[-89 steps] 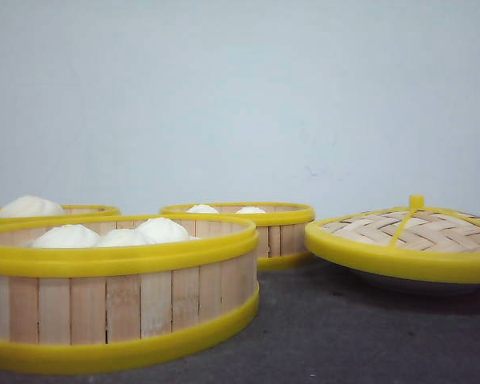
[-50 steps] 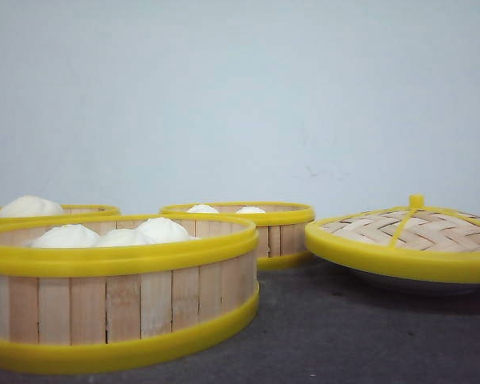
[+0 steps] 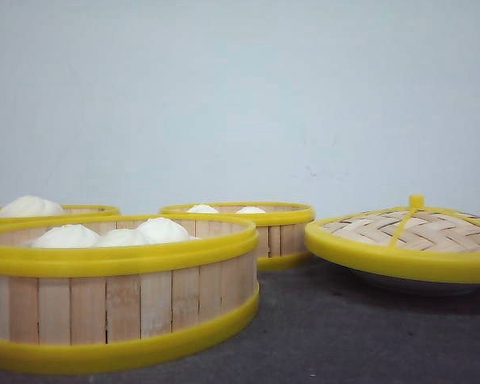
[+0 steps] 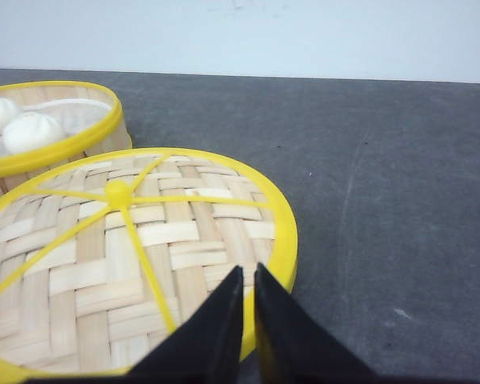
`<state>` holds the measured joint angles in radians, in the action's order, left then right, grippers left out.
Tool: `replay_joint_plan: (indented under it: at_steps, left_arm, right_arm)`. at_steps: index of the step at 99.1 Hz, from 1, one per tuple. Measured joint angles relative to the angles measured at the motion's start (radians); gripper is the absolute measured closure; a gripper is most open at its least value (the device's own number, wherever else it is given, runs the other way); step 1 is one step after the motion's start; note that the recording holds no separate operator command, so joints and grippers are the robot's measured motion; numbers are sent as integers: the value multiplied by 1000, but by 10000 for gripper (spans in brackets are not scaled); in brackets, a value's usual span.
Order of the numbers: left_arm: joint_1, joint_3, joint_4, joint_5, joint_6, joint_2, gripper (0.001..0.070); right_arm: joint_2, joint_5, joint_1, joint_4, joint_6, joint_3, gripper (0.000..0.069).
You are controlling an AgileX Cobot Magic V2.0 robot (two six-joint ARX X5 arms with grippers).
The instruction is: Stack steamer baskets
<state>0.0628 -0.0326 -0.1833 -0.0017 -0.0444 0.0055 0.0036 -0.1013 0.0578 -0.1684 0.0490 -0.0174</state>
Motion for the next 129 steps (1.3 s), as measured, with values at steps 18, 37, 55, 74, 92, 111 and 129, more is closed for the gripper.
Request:
replay_joint_plan:
  at_steps: [18, 37, 55, 74, 92, 111, 129]
  left_arm:
    - [0, 0, 0, 0, 0, 0, 695]
    - [0, 0, 0, 0, 0, 0, 695]
    - [0, 0, 0, 0, 0, 0, 695]
    - [0, 0, 0, 0, 0, 0, 695]
    - [0, 0, 0, 0, 0, 0, 695]
    - [0, 0, 0, 0, 0, 0, 695]
    - [0, 0, 0, 0, 0, 0, 695]
  right_arm:
    - [0, 0, 0, 0, 0, 0, 672]
    - [0, 0, 0, 0, 0, 0, 672]
    - [0, 0, 0, 0, 0, 0, 672]
    - [0, 0, 0, 0, 0, 0, 672]
    - [0, 0, 0, 0, 0, 0, 672]
    - [0, 0, 0, 0, 0, 0, 672]
    - [0, 0, 0, 0, 0, 0, 672]
